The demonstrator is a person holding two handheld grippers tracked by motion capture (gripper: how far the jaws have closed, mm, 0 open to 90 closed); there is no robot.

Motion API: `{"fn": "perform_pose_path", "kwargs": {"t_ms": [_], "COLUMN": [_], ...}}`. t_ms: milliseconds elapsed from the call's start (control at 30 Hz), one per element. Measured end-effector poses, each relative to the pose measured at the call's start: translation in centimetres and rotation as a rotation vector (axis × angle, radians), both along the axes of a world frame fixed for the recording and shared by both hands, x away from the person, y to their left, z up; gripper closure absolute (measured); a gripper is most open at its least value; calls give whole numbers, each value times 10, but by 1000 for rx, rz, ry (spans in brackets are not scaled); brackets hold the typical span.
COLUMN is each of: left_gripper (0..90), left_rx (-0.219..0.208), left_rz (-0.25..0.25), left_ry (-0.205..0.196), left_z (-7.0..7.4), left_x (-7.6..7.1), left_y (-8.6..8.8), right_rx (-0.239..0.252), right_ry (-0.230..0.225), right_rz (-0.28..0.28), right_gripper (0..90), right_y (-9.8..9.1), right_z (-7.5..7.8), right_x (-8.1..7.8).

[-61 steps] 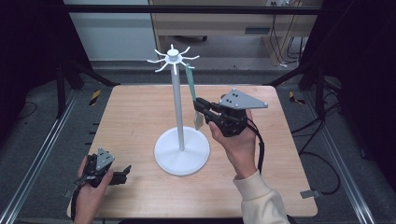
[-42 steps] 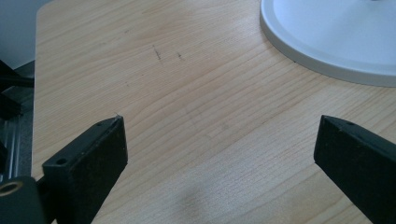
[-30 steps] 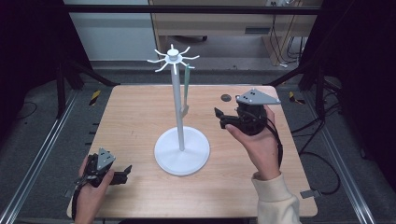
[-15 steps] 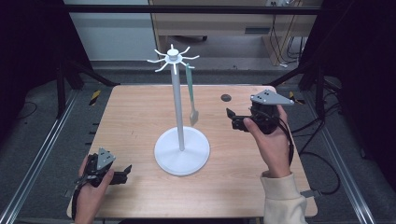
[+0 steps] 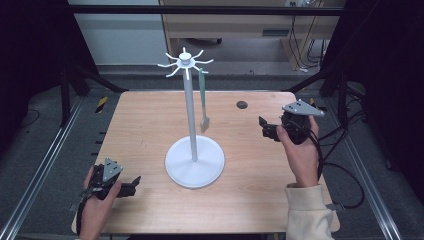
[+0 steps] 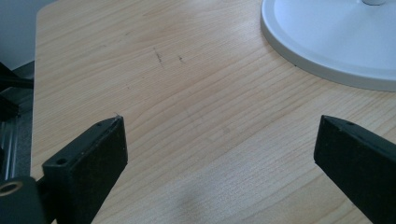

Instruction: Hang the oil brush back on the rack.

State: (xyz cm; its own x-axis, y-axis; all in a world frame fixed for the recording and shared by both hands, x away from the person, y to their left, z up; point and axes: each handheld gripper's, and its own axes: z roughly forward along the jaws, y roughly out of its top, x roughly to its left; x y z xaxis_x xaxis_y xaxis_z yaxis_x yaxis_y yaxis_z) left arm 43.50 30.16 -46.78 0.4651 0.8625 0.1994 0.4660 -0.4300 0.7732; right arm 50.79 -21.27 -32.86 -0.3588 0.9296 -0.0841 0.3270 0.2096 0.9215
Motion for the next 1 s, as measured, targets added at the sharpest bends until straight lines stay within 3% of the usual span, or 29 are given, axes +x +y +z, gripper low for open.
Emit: {"fn": "perform_pose_path", "kwargs": {"t_ms": [467,1000], "left_gripper": [24,24], "left_rx": [-11,-5], "left_rz": [7,18], "left_ry": [-16,-15], "left_z": [2,1], "left_x": [-1,0], "left_y": [2,3], "right_rx": [-31,-26], "right_ry": [89,167], "right_rz": [-25,-38], "right_gripper": [112,124], "right_y": [-13,-21], "right_z": [-47,-89], "right_x": [17,27]}}
